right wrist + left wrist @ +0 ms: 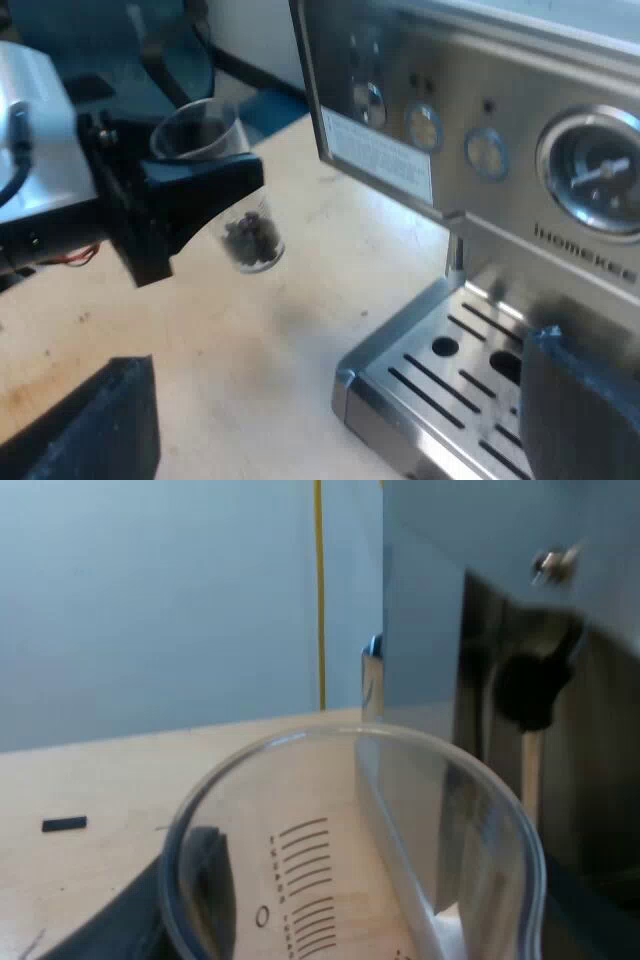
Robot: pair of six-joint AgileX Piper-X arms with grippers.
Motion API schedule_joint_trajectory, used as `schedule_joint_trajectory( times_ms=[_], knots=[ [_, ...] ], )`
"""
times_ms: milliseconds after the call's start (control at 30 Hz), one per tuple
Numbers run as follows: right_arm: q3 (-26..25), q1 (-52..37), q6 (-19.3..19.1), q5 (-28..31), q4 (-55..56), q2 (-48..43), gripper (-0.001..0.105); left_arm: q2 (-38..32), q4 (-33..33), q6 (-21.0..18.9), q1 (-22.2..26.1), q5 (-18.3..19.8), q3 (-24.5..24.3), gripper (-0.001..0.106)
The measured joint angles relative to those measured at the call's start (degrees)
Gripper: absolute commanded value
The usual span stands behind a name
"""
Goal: Pour the beans into the coffee machine
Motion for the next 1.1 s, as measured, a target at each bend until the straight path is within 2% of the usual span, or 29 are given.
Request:
schedule_joint_trajectory(
  times_ms=[167, 267, 400, 700, 800, 900, 967, 1100],
  knots=[
    [0.0, 0.0, 0.0, 0.5, -0.08, -3.4, 0.079, -7.0, 6.77, 0.0, 0.0, 0.72, 0.0, 0.032],
    [0.0, 0.0, 0.0, 1.42, 0.0, -5.76, 0.079, -16.24, 18.08, 0.1, 0.0, 2.67, -1.76, 0.032],
    [0.0, 0.0, 0.0, 2.69, 0.0, -8.71, 0.079, -22.03, 27.97, 0.1, 0.0, 2.79, -5.2, 0.032],
    [0.0, 0.0, 0.0, 6.78, 0.0, -14.15, 0.079, -24.64, 44.18, 0.36, 0.0, 3.61, -14.46, 0.032],
    [0.0, 0.0, 0.0, 9.59, 0.0, -15.42, 0.079, -24.64, 46.67, 0.36, -0.17, 4.6, -16.84, 0.032],
    [0.0, 0.0, -0.58, 13.02, 0.0, -16.16, 0.079, -24.64, 47.58, 0.36, -2.44, 4.91, -19.9, 0.032],
    [0.0, 0.0, -0.62, 13.37, 0.0, -16.26, 0.079, -24.64, 47.54, 0.36, -3.14, 4.89, -20.47, 0.032],
    [0.0, 0.0, -1.79, 15.27, -0.27, -16.34, 0.079, -24.42, 50.74, 0.36, -6.61, 4.97, -26.08, 0.032]
  ],
)
